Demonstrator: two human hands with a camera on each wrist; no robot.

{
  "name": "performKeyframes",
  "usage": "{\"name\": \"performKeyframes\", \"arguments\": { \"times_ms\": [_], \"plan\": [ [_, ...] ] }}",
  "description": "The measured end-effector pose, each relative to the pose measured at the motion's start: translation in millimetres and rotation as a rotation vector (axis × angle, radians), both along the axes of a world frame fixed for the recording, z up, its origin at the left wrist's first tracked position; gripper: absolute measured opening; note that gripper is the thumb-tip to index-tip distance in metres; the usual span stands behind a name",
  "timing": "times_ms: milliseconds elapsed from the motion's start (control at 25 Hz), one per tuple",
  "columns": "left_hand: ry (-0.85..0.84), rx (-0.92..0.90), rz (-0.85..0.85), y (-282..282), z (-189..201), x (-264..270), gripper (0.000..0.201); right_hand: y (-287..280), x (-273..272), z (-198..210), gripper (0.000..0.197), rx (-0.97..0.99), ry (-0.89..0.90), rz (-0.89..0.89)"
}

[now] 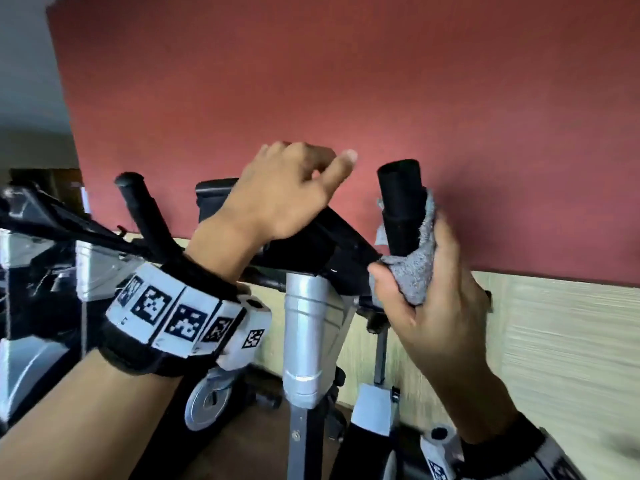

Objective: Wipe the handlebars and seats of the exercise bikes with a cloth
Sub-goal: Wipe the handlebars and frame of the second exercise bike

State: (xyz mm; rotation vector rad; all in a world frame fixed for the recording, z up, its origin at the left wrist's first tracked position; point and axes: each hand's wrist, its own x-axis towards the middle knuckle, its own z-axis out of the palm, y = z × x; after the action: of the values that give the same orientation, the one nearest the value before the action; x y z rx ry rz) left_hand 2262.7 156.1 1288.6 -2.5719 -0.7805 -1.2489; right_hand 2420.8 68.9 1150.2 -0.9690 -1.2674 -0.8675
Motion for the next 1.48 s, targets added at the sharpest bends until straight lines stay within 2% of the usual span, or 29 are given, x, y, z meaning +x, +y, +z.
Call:
{"name": "performKeyframes", "arguments": {
  "times_ms": [80, 200, 280, 520, 760, 840, 1000, 1240, 1480],
  "plan": [
    [0.071, 0.124, 0.163, 18, -5, -7, 0.05, -3, -11, 0, 0.073, -0.004, 0.069, -0.087],
    [0.068, 0.166, 0.166, 21, -7, -6, 0.046, -5, -27, 35, 0.08, 0.0, 0.095, -0.113],
    [0.048, 0.171, 0.124, 23, -6, -10, 0.046, -4, -33, 50, 0.076, 0.023, 0.081, -0.158],
    [0.08, 0.228, 0.057, 29, -12, -14, 0.048, -11, -35, 6, 0.077, -0.15, 0.243, -0.275],
    [0.053, 0.199, 0.04, 27, -13, -14, 0.052, -7, -42, 47, 0.076, -0.061, 0.175, -0.276],
    [0.045, 0.176, 0.027, 26, -12, -14, 0.052, -7, -40, 33, 0.078, -0.076, 0.191, -0.271],
    [0.03, 0.175, 0.034, 25, -14, -14, 0.049, -11, -37, -2, 0.079, -0.225, 0.328, -0.238],
    [-0.041, 0.16, 0.077, 20, -14, -9, 0.051, -10, -48, 54, 0.074, -0.05, 0.203, -0.232],
    [-0.014, 0.183, 0.076, 26, -17, -8, 0.05, -10, -42, 7, 0.076, -0.205, 0.325, -0.241]
  ]
}}
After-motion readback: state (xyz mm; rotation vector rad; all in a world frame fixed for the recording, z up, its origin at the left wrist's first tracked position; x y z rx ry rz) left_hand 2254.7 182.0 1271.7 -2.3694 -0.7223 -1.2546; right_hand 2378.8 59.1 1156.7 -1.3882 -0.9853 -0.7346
